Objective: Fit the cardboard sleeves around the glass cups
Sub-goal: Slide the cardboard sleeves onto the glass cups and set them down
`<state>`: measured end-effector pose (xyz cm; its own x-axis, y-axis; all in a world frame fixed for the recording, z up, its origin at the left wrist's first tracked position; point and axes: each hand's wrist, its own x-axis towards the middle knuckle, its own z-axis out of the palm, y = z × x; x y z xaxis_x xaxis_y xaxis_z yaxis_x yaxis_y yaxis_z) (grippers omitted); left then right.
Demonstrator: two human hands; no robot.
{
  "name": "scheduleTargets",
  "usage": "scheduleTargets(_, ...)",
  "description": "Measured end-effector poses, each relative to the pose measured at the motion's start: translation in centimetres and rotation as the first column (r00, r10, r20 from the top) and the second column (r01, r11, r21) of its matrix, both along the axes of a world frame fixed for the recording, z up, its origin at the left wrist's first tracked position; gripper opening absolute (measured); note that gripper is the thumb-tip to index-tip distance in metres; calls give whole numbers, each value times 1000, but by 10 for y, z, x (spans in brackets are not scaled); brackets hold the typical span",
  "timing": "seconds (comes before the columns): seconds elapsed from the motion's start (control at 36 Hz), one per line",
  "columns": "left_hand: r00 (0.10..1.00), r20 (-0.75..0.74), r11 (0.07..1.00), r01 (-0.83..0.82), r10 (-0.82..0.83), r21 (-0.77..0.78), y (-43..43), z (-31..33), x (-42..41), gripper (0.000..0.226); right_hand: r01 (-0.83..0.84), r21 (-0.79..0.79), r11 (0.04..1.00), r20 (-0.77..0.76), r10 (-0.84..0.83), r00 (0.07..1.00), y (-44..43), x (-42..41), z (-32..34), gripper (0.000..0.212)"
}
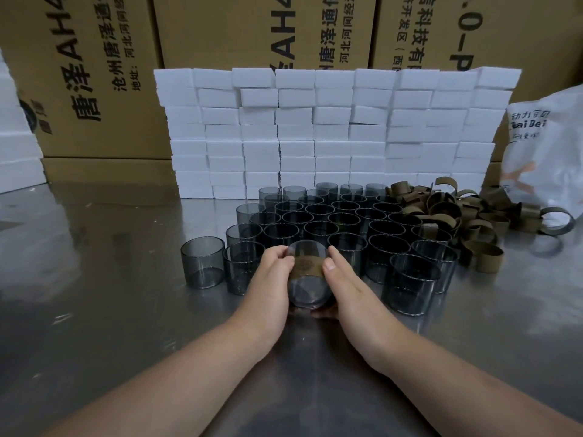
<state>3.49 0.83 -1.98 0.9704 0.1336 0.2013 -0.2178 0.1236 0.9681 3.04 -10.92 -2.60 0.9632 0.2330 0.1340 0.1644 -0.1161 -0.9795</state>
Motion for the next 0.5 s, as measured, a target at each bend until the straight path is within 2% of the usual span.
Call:
scheduleTargets(0.17, 999, 32, 996, -38, 36, 77, 3, -2, 1, 21, -4, -85, 996, 11, 5, 1000, 0, -2, 3, 73)
scheduleTargets(0.25, 997, 44, 989, -71, 66, 129, 4, -4, 1, 23, 2, -113, 994, 27, 1, 1000, -1, -3, 4, 70)
scheduleTargets(0.39, 995, 52, 984, -87, 79, 157, 5, -4, 2, 24, 5, -158, 987, 63, 5, 998, -2, -6, 6, 87)
scheduleTargets(0.44, 995, 56, 984, -90, 83, 155, 6, -4, 2, 24, 1, -156, 988, 69, 10, 998, -2, -5, 5, 86)
scheduleTargets(0.5, 995, 60, 984, -92, 83, 153, 6, -4, 2, 24, -10, -149, 989, 82, 23, 996, -1, -4, 4, 75)
